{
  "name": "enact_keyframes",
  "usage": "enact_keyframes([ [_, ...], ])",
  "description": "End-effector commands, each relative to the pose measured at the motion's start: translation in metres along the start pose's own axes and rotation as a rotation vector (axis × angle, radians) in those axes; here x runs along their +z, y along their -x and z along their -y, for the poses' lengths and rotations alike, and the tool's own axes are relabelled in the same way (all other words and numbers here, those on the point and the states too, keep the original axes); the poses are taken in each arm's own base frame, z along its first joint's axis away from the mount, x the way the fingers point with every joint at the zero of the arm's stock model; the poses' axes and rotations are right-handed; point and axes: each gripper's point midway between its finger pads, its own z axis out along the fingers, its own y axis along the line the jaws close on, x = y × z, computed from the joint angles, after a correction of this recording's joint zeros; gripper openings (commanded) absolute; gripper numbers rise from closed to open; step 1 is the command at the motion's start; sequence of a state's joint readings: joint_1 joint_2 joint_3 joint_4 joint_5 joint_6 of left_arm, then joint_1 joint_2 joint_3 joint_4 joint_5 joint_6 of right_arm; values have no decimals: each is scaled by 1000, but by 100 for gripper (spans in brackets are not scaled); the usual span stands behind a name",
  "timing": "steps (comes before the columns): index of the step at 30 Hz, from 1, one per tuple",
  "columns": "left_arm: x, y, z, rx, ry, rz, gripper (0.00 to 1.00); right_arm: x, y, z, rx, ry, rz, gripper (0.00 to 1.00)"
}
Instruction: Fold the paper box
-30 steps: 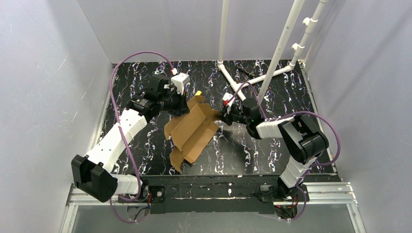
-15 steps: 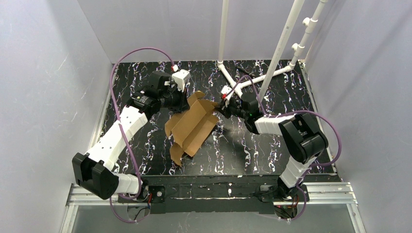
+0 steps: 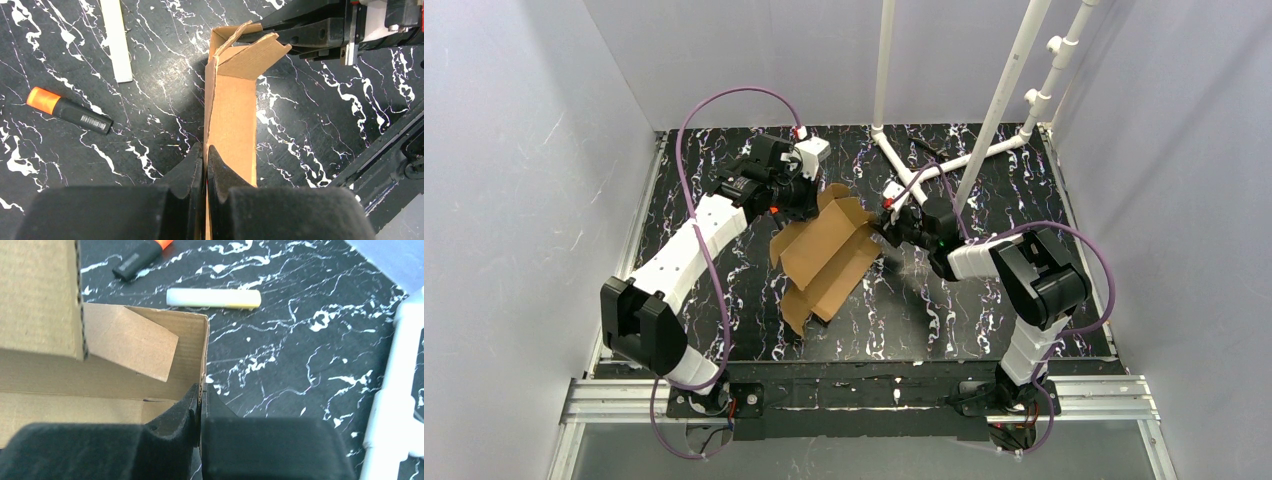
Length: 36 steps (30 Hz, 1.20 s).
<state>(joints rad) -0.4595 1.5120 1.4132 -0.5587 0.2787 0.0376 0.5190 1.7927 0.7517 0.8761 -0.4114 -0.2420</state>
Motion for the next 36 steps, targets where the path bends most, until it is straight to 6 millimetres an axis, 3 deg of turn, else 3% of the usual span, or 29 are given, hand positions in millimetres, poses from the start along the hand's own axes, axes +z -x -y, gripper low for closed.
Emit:
enact_keyframes([
  [1,-8,5,7,5,-33,20,0,0,17,0,-46,14,96,13],
  [14,-8,-7,9,15,-48,-4,0,-10,7,-13,-37,100,70,25],
  [20,-13,-3,7,73,-38,11,0,-8,14,1,-14,96,14,33],
  [24,-21,1,7,118,-34,39,0,-12,26,8,3,149,-39,45],
  [26,-26,4,9,126,-35,57,0,-19,30,1,-20,227,-108,54],
  [27,-27,3,11,127,-41,61,0,-21,43,-1,-52,278,-116,59],
  [31,-33,-3,21,146,-87,92,0,-43,60,-24,-112,462,-168,77],
  [34,-34,-11,23,188,-99,121,0,-53,70,-34,-49,494,-168,79],
  [36,-35,-12,22,210,-90,144,0,-46,74,-28,64,411,-157,73],
])
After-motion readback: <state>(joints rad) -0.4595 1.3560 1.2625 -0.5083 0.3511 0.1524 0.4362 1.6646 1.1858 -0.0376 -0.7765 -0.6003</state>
